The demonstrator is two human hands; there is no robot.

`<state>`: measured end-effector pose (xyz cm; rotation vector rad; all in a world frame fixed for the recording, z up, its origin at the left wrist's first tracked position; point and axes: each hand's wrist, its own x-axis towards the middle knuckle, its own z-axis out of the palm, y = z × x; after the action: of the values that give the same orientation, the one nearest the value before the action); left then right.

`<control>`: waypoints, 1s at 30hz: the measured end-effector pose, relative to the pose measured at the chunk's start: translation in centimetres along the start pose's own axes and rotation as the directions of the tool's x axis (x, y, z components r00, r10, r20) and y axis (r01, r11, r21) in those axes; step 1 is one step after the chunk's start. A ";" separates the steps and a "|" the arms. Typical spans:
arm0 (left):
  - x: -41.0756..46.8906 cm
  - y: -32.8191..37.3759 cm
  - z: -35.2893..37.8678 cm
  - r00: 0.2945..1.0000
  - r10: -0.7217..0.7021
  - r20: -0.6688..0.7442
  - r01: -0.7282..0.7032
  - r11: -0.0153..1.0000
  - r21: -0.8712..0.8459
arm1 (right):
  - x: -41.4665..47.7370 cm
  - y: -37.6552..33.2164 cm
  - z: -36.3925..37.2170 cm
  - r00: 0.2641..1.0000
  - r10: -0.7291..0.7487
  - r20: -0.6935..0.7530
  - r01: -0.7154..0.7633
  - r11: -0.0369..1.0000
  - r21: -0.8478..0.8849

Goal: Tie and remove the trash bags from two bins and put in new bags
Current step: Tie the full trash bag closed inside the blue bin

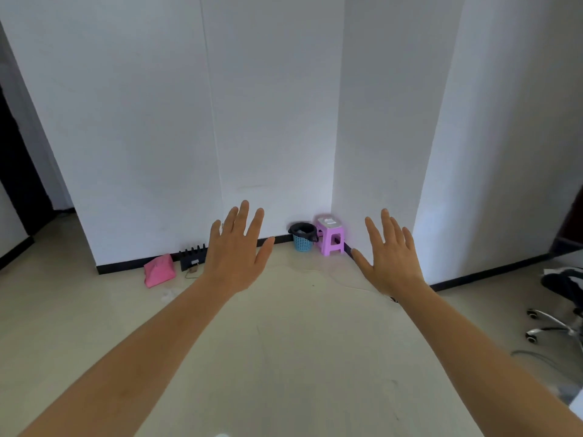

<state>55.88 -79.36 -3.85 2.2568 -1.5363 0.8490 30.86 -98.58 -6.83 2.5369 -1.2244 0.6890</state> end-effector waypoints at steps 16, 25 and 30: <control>33.5 -17.4 31.6 0.995 -0.083 0.059 0.089 0.991 -0.099 | 38.7 -2.0 28.4 0.994 -0.017 0.110 0.018 1.000 -0.008; 51.5 -16.8 53.6 0.984 0.027 0.175 -0.008 0.994 -0.109 | 57.3 4.5 46.6 0.968 0.156 0.195 -0.159 0.987 -0.002; 65.3 -17.2 63.1 0.972 0.045 0.229 -0.027 0.996 -0.081 | 71.9 8.0 54.2 0.958 0.154 0.242 -0.158 0.987 -0.003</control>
<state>108.17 -155.04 -12.15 2.3445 -1.6821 0.5396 79.95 -173.86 -16.62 2.6182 -1.5176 0.4298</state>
